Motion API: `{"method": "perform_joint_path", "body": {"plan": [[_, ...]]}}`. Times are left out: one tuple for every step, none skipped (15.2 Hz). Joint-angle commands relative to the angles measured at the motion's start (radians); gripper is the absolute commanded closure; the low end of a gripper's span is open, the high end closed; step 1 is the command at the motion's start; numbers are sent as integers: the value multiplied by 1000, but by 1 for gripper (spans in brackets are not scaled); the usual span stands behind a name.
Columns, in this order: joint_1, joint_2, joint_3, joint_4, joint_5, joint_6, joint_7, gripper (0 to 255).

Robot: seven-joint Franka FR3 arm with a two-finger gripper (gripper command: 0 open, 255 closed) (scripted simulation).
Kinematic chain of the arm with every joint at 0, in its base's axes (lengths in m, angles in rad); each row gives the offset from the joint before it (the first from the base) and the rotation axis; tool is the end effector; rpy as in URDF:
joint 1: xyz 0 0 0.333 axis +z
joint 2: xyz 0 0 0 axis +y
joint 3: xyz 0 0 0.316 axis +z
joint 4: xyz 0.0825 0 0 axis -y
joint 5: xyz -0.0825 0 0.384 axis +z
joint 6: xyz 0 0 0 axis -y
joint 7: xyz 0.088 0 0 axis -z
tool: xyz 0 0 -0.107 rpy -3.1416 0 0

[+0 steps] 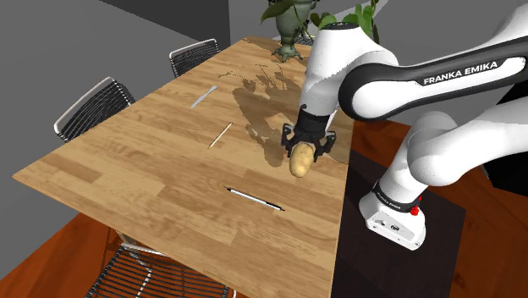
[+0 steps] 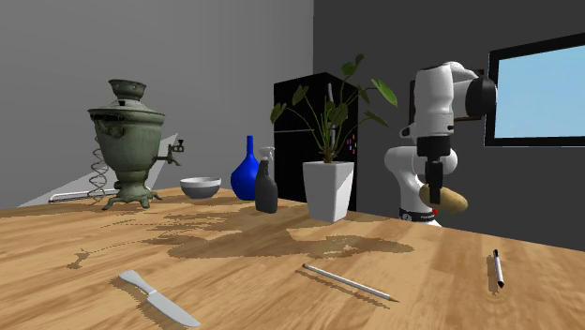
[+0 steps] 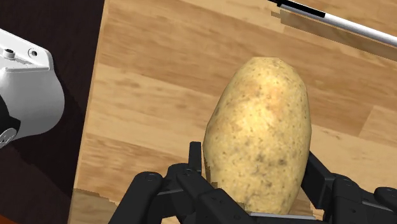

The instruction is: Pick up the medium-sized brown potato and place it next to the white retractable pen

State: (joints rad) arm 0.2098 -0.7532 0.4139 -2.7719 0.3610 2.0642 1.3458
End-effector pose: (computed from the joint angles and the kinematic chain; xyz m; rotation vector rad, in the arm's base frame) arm 0.2612 0.1958 0.4058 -2.7226 1.4769 0.0266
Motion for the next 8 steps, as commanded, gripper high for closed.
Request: {"method": "perform_joint_path", "body": {"plan": [[2,18,12,-16,9,35,1,255],[3,26,16,-25,13,52,0,255],[4,35,21,-34,17,69,-1,255],[5,43,25,-43,21,87,-2,255],[6,53,30,-51,25,104,-3,255],[6,62,34,-60,29,122,-5,255],[7,73,39,-68,33,141,-6,255],[7,83,44,-76,38,159,-7,255]]}}
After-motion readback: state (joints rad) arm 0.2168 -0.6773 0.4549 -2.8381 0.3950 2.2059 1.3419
